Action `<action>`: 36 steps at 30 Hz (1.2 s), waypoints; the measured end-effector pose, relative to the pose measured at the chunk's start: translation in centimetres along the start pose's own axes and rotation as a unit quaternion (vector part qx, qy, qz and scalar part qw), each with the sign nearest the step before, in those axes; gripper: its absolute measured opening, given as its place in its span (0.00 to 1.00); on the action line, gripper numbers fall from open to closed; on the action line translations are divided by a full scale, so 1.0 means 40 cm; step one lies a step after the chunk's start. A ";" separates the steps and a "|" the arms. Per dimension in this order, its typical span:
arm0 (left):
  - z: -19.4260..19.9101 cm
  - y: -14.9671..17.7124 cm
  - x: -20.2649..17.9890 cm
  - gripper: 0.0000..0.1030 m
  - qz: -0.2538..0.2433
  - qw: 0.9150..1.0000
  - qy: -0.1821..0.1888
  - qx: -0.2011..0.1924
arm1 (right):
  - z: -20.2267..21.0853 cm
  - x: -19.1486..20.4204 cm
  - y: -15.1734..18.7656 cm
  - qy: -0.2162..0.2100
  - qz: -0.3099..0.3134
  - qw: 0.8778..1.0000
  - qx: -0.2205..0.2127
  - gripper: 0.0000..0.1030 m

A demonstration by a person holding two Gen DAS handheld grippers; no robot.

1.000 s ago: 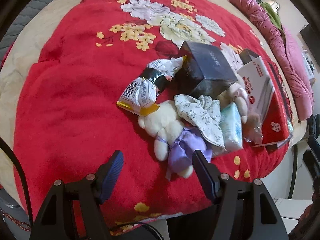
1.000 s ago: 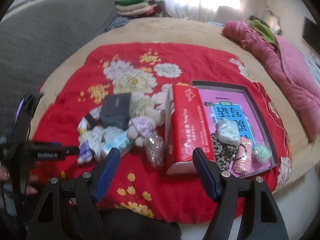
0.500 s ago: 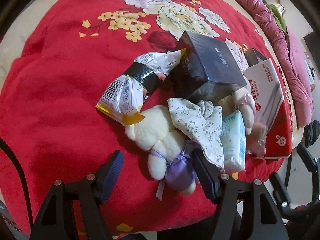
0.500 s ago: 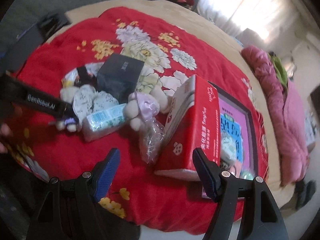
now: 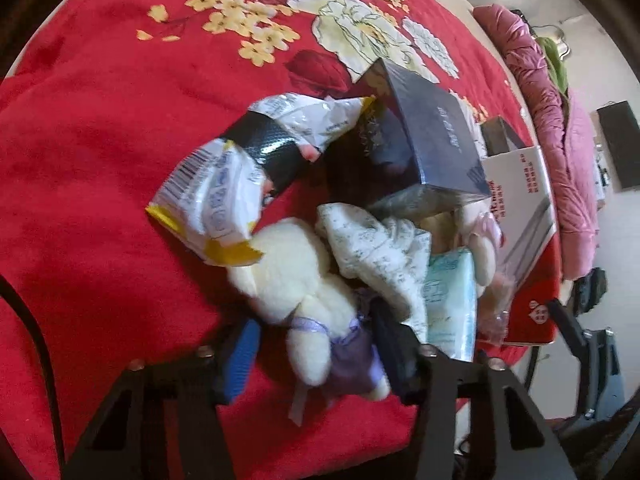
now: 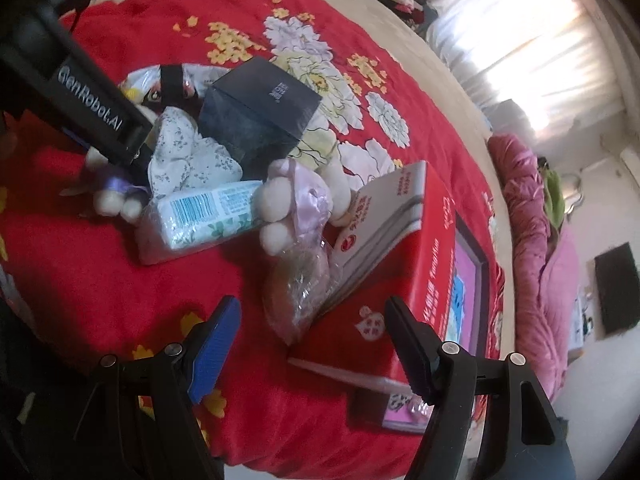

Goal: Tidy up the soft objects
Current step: 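Grasp the white teddy bear with the left tool while the right tool grasps the bagged brown ball, then lift and carry the teddy bear and bagged ball toward the pink book box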

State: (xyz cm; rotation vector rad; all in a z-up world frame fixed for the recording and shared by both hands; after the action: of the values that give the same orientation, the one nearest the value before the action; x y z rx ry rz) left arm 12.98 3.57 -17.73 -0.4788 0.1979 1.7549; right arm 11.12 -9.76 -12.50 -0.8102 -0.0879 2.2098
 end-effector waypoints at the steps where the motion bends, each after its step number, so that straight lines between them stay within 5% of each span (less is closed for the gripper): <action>1: -0.001 0.000 -0.002 0.51 -0.003 1.000 -0.001 0.001 | -0.008 0.003 -0.003 0.006 0.004 1.000 0.001 0.72; 6: -0.006 -0.003 -0.005 0.50 -0.004 1.000 0.006 -0.001 | -0.036 0.013 -0.018 0.003 0.011 1.000 0.004 0.70; 20: 0.002 0.004 0.004 0.50 -0.010 1.000 0.010 -0.004 | -0.117 0.010 -0.041 -0.028 -0.009 0.999 0.023 0.46; 36: 0.044 0.029 0.005 0.46 -0.025 1.000 -0.003 -0.015 | -0.010 -0.042 -0.011 -0.095 -0.113 0.989 -0.005 0.37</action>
State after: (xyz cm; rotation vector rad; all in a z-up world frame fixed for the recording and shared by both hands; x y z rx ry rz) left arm 11.48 4.15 -16.38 -0.4960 0.1538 1.7122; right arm 12.48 -10.68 -11.80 -0.5621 -0.2709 2.0654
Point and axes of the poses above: each gripper's, at about its wrist camera, not at the fingertips, and z roughly against the way its jaws point, x to its left, y to its underside, the point moved 5 cm from there along -z, roughly the way its jaws point, and after that the axes turned 6 degrees about -z, right-handed, at the moved point
